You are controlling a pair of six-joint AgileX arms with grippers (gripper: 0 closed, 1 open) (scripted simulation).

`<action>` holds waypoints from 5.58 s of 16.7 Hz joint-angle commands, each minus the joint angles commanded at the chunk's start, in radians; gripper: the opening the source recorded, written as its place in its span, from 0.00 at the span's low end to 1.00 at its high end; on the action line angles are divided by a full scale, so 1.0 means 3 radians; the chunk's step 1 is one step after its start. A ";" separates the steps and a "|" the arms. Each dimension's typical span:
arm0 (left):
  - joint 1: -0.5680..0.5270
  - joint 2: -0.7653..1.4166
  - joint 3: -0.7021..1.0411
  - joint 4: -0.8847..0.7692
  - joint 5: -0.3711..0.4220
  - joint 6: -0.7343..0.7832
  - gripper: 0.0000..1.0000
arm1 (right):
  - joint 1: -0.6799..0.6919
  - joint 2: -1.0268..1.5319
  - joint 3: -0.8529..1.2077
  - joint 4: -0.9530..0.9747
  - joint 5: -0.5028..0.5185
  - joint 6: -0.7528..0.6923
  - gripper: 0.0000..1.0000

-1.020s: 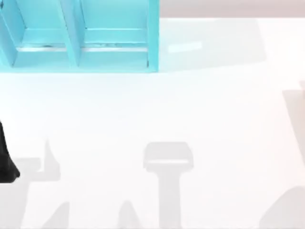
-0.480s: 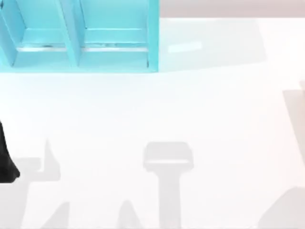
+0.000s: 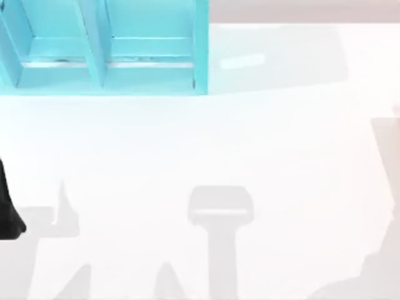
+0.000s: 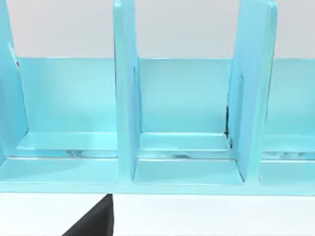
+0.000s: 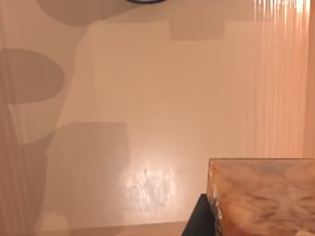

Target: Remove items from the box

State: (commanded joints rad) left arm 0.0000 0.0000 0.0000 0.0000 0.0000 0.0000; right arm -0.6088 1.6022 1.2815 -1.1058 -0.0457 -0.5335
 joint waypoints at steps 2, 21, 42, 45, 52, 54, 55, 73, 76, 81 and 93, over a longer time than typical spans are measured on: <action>0.0000 0.0000 0.0000 0.0000 0.0000 0.0000 1.00 | 0.0077 -0.0026 0.0193 -0.0314 0.0055 0.0018 0.00; 0.0000 0.0000 0.0000 0.0000 0.0000 0.0000 1.00 | 0.1815 -0.0213 -0.0441 -0.0286 0.0152 0.1614 0.00; 0.0000 0.0000 0.0000 0.0000 0.0000 0.0000 1.00 | 0.3970 -0.0647 -0.1808 0.0677 0.0152 0.3773 0.00; 0.0000 0.0000 0.0000 0.0000 0.0000 0.0000 1.00 | 0.3976 -0.0572 -0.1912 0.0859 0.0153 0.3777 0.00; 0.0000 0.0000 0.0000 0.0000 0.0000 0.0000 1.00 | 0.3987 -0.0450 -0.2073 0.1148 0.0154 0.3785 0.00; 0.0000 0.0000 0.0000 0.0000 0.0000 0.0000 1.00 | 0.3987 -0.0450 -0.2073 0.1148 0.0154 0.3785 0.08; 0.0000 0.0000 0.0000 0.0000 0.0000 0.0000 1.00 | 0.3987 -0.0450 -0.2073 0.1148 0.0154 0.3785 0.15; 0.0000 0.0000 0.0000 0.0000 0.0000 0.0000 1.00 | 0.3987 -0.0450 -0.2073 0.1148 0.0154 0.3785 1.00; 0.0000 0.0000 0.0000 0.0000 0.0000 0.0000 1.00 | 0.3986 -0.0455 -0.2066 0.1139 0.0154 0.3785 1.00; 0.0000 0.0000 0.0000 0.0000 0.0000 0.0000 1.00 | 0.3988 -0.0603 -0.1782 0.0710 0.0154 0.3783 1.00; 0.0000 0.0000 0.0000 0.0000 0.0000 0.0000 1.00 | 0.3972 -0.0877 -0.1293 -0.0074 0.0156 0.3760 1.00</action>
State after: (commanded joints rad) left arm 0.0000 0.0000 0.0000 0.0000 0.0000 0.0000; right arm 0.5828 1.3391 0.8934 -1.1281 0.0010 0.5946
